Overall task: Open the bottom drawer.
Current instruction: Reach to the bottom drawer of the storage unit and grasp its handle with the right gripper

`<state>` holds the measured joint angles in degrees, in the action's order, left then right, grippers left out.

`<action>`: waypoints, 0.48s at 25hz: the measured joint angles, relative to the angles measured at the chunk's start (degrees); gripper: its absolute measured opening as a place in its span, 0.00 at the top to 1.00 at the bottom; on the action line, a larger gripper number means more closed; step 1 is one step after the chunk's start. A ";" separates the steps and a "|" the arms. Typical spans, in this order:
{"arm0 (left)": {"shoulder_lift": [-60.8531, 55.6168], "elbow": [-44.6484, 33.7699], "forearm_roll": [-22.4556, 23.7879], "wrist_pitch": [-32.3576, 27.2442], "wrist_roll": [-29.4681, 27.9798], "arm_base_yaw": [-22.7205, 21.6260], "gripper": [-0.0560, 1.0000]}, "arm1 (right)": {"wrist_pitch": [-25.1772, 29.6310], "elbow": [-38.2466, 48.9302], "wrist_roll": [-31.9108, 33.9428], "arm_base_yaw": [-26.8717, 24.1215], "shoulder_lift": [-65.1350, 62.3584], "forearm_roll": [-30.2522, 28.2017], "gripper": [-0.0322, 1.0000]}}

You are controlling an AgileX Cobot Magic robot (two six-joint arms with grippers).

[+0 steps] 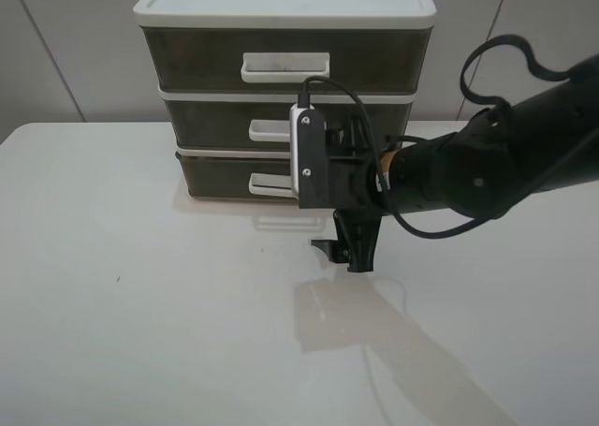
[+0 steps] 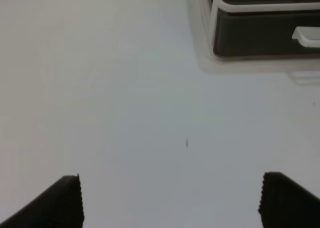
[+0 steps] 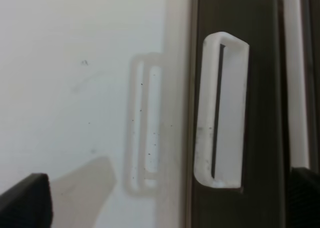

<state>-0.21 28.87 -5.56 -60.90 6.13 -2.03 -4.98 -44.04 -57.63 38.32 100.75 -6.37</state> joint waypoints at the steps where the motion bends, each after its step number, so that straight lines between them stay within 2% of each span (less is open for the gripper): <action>1: 0.00 0.00 0.00 0.00 0.00 0.00 0.27 | -0.61 0.00 -2.11 0.25 1.08 1.29 0.17; 6: 0.00 0.00 0.00 0.00 0.00 0.00 0.27 | -3.38 -0.05 -9.88 1.27 5.69 4.73 0.17; 8: 0.00 0.00 0.00 0.00 0.00 0.00 0.27 | -4.37 -0.16 -13.30 1.32 6.85 7.58 0.17; 12: 0.00 0.00 0.00 0.00 0.00 0.00 0.27 | -3.46 -1.85 -22.05 1.32 7.70 16.92 0.17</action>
<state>-0.21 28.87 -5.56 -60.90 6.13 -2.03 -8.44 -45.88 -79.68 39.64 108.45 10.55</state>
